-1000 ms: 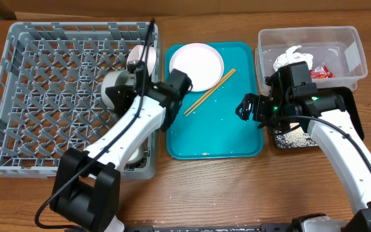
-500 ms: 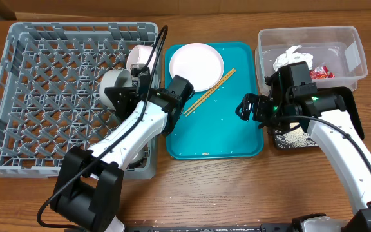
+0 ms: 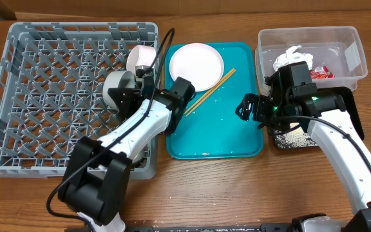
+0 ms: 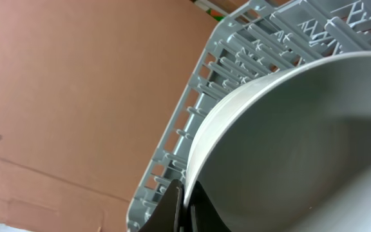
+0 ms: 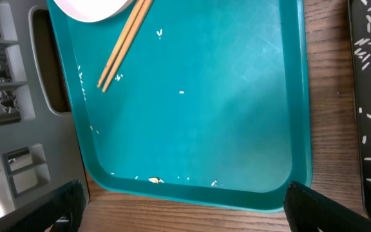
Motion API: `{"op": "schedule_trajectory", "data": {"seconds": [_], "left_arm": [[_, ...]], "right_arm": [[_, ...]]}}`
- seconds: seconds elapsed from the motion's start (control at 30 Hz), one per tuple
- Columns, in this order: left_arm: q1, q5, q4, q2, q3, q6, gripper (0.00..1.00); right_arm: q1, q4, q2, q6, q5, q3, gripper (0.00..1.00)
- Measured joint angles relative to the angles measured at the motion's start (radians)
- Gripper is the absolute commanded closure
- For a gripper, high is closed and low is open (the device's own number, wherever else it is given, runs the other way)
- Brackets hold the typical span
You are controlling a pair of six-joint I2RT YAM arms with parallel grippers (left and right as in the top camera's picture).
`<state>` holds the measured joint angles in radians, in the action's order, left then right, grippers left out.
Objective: Sort waste into correct bins and load items into the dishwasher
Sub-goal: 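Open the left gripper to leave the grey bowl and withdraw, then reach the left gripper to the white plate and grasp its edge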
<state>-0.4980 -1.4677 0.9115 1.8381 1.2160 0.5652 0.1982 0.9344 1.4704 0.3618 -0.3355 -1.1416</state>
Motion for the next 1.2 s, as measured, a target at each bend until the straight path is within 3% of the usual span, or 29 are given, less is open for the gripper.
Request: {"op": "schedule_trajectory", "data": {"seconds": [0.23,0.27,0.33,0.43,0.7,1.07,1.2], "left_arm": [[-0.009,-0.032,-0.002,0.014,0.000,0.000,0.94],[-0.014,-0.032,-0.001,0.015,0.000,0.000,0.87],[-0.028,-0.028,0.001,0.016,0.000,-0.007,0.62],[-0.065,-0.023,0.000,0.019,-0.001,-0.014,0.50],[-0.187,0.027,0.017,0.024,-0.001,-0.019,0.38],[-0.235,0.329,0.088,0.024,0.005,-0.018,0.22],[-0.235,0.456,0.124,0.023,0.087,-0.018,0.18]], "right_arm": [[0.000,0.000,0.000,0.000,0.000,0.000,0.00],[0.000,0.000,0.000,0.000,0.000,0.000,0.00],[0.000,0.000,0.000,0.000,0.000,0.000,0.00],[0.000,0.000,0.000,0.000,0.000,0.000,0.00],[0.000,0.000,0.000,0.000,0.000,0.000,0.00],[0.000,0.000,0.000,0.000,0.000,0.000,0.00],[0.000,0.000,0.000,0.000,0.000,0.000,0.00]]}}
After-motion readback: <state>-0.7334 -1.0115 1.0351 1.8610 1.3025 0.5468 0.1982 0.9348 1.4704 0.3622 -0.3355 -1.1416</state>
